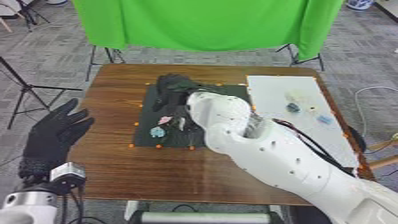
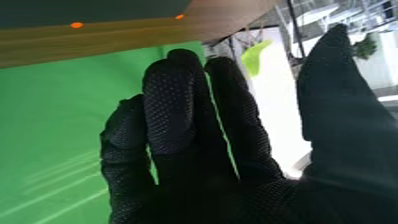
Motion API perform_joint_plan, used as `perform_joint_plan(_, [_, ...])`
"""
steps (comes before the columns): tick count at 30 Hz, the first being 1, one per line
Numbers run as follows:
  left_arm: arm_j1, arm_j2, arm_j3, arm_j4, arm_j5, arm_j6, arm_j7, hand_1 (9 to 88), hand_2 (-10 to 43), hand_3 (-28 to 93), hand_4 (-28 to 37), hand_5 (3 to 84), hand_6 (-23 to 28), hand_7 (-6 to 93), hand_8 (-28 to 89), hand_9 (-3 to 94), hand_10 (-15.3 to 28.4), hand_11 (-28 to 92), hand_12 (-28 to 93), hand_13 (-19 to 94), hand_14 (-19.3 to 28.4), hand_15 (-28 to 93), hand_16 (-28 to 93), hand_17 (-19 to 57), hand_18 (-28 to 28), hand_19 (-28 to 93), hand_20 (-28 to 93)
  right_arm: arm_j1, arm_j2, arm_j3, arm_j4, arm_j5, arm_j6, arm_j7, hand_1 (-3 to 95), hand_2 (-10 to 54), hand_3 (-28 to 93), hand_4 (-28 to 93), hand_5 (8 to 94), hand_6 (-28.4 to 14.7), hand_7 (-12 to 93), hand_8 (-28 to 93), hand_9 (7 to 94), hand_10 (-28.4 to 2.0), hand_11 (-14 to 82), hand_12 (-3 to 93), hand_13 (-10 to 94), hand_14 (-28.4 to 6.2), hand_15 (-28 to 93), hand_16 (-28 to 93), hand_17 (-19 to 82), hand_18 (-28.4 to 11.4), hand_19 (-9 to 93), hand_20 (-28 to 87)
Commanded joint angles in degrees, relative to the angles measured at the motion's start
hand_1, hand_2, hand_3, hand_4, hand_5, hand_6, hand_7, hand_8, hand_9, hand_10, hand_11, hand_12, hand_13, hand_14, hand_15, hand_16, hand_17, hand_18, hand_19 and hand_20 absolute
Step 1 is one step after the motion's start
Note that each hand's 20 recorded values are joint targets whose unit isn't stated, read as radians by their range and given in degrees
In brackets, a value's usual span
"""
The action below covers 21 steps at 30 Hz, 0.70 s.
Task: Arrange flowers
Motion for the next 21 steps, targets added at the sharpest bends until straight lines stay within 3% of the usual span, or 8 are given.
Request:
perform_joint_plan(1, [1.43,-0.89,0.83,-0.6,-0.32,1.32,-0.13,25.2,5.2,82,-18.3,38.7,10.3,13.2,-9,36.6,20.3,27,9,27,26.9,49,-10,-8.5,24.2,60,-5,-4.3,13.66,4.84,-3.65,-2.64,2.07,1.06,28.9,-9.5,90,-28,51.7,-5.6,24,-17,54.5,-17.1,31.7,13.4,55,-12.2,82,8,21,-22.6,90,43])
perform_joint_plan(6, [1.89,-1.0,0.89,-1.14,-0.24,1.59,-0.29,25.3,5.3,82,-18.4,38.8,10.4,13.1,-9,36.5,20.4,27,9,27,27.0,49,-10,-8.5,24.2,60,-5,-8.43,20.91,8.43,-5.4,-1.91,3.05,4.38,28.9,-9.5,90,-28,51.7,-5.7,24,-16,54.5,-17.2,31.0,13.6,55,-12.2,82,8,21,-22.7,90,43])
perform_joint_plan(8, [1.66,-1.21,1.03,-0.81,-0.2,1.41,-0.23,25.2,5.3,82,-18.3,38.8,10.3,13.1,-9,36.6,20.4,27,9,27,27.0,49,-10,-8.5,24.2,60,-5,-10.19,22.89,10.08,-5.33,-1.05,3.84,5.64,28.9,-9.5,90,-28,51.7,-5.7,24,-16,54.4,-17.2,30.8,13.6,56,-12.2,82,8,21,-22.7,90,43])
perform_joint_plan(9, [2.35,-1.08,1.04,-1.14,-0.26,1.81,0.27,25.3,5.3,82,-18.3,38.8,10.3,13.1,-9,36.6,20.4,27,9,27,27.0,49,-10,-8.5,24.2,60,-5,-12.26,22.8,12.94,-5.37,-1.51,2.28,5.39,28.9,-9.5,90,-28,51.7,-5.7,24,-16,54.4,-17.2,30.7,13.6,56,-12.2,82,8,21,-22.8,91,43])
perform_joint_plan(17, [1.79,-1.09,1.43,-1.06,-0.15,1.67,-0.19,25.2,5.3,82,-18.3,38.8,10.4,13.0,-9,36.6,20.3,27,9,27,27.0,49,-10,-8.5,24.2,60,-5,-19.62,32.09,20.46,-6.56,0.23,5.5,9.78,29.6,-9.5,91,-28,51.7,-5.8,23,-16,54.3,-17.3,29.3,13.4,56,-11.9,82,8,22,-22.8,91,43])
perform_joint_plan(21, [2.33,-1.07,1.59,-1.17,-0.44,2.2,0.49,25.2,5.3,82,-18.3,38.7,10.4,13.1,-9,36.5,20.3,27,9,27,27.0,49,-10,-8.5,24.2,60,-5,-21.28,35.06,22.03,-5.79,0.34,7.12,11.36,30.1,-9.5,91,-28,51.5,-5.9,23,-16,53.7,-17.3,28.2,13.3,56,-11.8,82,8,23,-22.7,92,42])
